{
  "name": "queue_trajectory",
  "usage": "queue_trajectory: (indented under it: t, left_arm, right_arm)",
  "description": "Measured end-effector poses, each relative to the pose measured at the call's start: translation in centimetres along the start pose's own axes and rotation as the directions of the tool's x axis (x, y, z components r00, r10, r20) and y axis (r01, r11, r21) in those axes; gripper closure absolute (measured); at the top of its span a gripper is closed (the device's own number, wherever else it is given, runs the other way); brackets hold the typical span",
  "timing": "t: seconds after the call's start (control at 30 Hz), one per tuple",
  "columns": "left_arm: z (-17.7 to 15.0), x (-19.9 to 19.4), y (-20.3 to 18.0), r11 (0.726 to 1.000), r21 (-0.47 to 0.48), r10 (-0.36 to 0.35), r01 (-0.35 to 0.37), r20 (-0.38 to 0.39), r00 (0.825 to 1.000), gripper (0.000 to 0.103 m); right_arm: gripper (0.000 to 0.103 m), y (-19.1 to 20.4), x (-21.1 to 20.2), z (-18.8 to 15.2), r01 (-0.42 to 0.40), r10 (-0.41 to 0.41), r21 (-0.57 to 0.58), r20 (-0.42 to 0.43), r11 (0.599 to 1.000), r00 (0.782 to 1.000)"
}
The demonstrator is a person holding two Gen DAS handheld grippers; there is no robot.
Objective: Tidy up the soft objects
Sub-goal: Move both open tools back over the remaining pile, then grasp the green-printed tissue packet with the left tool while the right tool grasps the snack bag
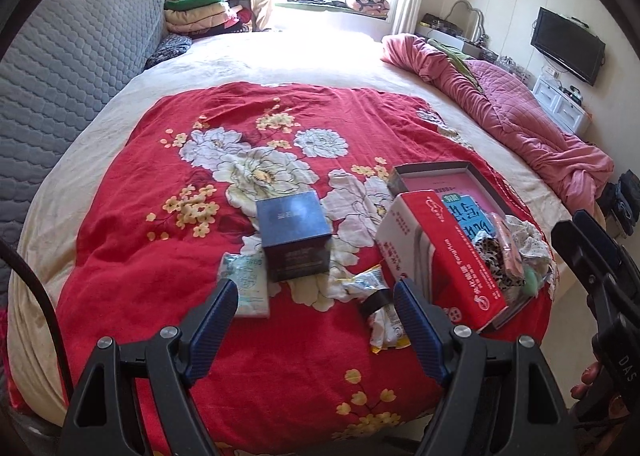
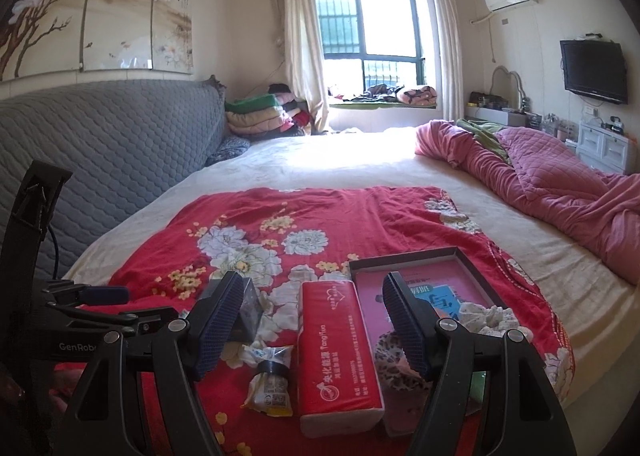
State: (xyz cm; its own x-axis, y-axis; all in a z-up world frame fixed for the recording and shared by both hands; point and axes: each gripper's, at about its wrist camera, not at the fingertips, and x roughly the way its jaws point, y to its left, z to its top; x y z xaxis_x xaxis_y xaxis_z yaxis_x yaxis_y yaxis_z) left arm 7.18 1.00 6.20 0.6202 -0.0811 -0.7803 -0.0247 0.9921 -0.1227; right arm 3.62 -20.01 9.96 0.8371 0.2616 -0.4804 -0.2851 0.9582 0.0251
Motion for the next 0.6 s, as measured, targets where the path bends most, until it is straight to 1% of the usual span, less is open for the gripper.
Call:
queue_trajectory:
  t: [0.13, 0.33, 0.5, 0.6]
  left_arm:
    - [-0.4, 0.4, 2.3, 0.998, -0.032, 0.044, -0.045, -0.015, 0.999, 0.023]
    - [-1.2, 1.7, 5.0, 0.995, -0.085, 0.052, -0.054, -0.028, 0.998, 0.023]
    - [-2.2, 3.5, 7.4, 0.989, -0.133, 0.053, -0.060, -0.052, 0.997, 0.023]
    - [-2.7, 4.4, 8.6, 0.985, -0.162, 0.046, -0.055, -0.059, 0.997, 0.023]
  right_arm:
    - [0.029, 0.8, 1.1, -0.6, 0.012, -0.012, -0.022, -0.041, 1.000, 0.999]
    - [0.029, 2.8, 3.2, -2.1, -0.001, -0.009, -0.088, -0.110, 0.996, 0.994]
    - [0.029, 5.5, 5.9, -4.1, -0.036, 0.007, -0.138, -0.202, 0.990, 0.979]
    - [0.029, 7.3, 7.9, -5.3, -0.052, 0.004, -0.173, -0.262, 0.983, 0.965]
